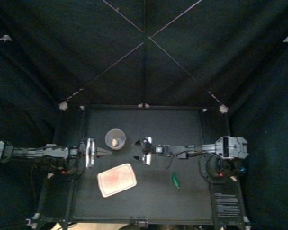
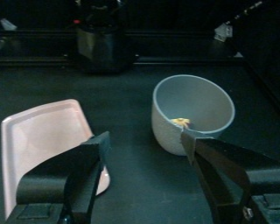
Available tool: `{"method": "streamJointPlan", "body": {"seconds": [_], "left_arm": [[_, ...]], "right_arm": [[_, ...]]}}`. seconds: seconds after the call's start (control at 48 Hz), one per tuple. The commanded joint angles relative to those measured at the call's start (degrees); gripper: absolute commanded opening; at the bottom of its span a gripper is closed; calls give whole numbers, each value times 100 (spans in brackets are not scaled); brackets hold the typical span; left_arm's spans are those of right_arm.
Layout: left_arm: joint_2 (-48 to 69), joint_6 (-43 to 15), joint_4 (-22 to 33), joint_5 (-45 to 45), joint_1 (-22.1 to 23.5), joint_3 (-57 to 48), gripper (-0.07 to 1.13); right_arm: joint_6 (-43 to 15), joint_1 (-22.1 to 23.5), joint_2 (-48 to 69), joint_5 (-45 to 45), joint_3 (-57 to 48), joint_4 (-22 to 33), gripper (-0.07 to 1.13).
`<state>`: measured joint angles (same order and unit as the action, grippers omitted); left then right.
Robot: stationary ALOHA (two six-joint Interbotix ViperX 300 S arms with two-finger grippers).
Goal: Pick the onion then place it in the grey bowl
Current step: Drop onion in the grey bowl and return to neutral
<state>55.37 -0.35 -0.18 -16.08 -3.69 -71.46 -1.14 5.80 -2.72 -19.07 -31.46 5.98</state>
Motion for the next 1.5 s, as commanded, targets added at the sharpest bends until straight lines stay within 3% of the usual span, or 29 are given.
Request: {"method": "streamJointPlan", "body": {"seconds": [0.021,0.438,0.896,1.5], "left_arm": [[-9,-9,-26,-35,-62,62,5],[-9,-9,-35,-26,-123,-114,5],[-9,9,-9,-26,-149,-158,5],[-9,9,-9,-26,-141,-167,5]], "right_arm": [[-9,-149,519,-105,-202,-18,98],[-18,-457,1485,-185,-984,-18,98],[-18,-633,2461,-1090,-1907,-26,98],[-9,-694,2795,-1485,-2338,-26,98]]}}
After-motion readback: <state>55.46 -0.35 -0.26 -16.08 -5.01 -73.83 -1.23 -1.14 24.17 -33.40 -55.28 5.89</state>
